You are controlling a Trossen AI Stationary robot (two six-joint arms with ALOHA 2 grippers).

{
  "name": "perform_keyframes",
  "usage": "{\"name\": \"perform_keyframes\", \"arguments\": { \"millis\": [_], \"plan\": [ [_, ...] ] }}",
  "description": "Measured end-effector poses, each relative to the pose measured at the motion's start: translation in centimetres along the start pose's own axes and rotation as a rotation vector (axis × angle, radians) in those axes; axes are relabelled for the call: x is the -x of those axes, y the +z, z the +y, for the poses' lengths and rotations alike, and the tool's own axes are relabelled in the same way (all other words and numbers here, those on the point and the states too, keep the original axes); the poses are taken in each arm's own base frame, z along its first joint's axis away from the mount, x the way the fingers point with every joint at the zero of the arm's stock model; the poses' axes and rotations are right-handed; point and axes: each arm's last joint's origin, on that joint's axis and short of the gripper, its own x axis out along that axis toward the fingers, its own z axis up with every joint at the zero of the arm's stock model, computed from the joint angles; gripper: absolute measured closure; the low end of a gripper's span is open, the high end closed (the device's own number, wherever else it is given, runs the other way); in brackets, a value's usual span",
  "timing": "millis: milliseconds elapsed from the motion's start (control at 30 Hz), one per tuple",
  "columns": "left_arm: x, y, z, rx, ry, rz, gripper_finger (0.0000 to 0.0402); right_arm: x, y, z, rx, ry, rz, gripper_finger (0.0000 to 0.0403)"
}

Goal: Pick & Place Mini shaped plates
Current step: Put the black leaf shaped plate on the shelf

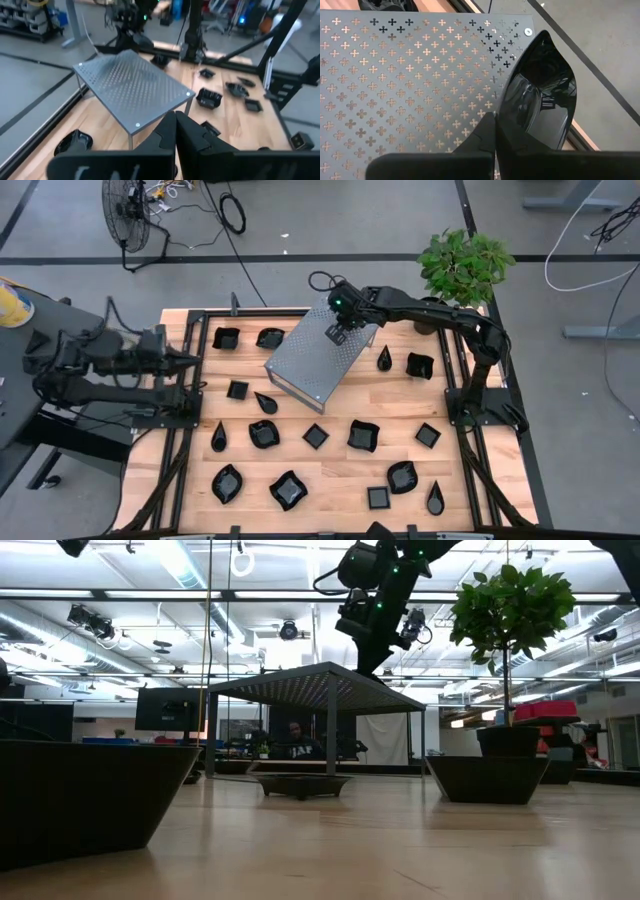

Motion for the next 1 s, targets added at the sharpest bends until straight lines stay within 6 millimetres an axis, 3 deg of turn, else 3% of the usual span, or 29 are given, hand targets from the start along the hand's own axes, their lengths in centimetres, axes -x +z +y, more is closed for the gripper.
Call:
{"name": "perform_keyframes", "arguments": {
  "millis": [333, 1000],
  "plan": [
    [2.8, -0.9, 0.7, 0.016, -0.018, -0.112, 0.0396, -0.1, 0.1, -0.3, 0.014, -0.035, -0.007, 0.0403],
    [2.9, -0.9, 0.7, 0.028, -0.021, -0.117, 0.0396, -1.4, -0.2, 0.3, -0.030, -0.008, 0.030, 0.0397]
  ]
}}
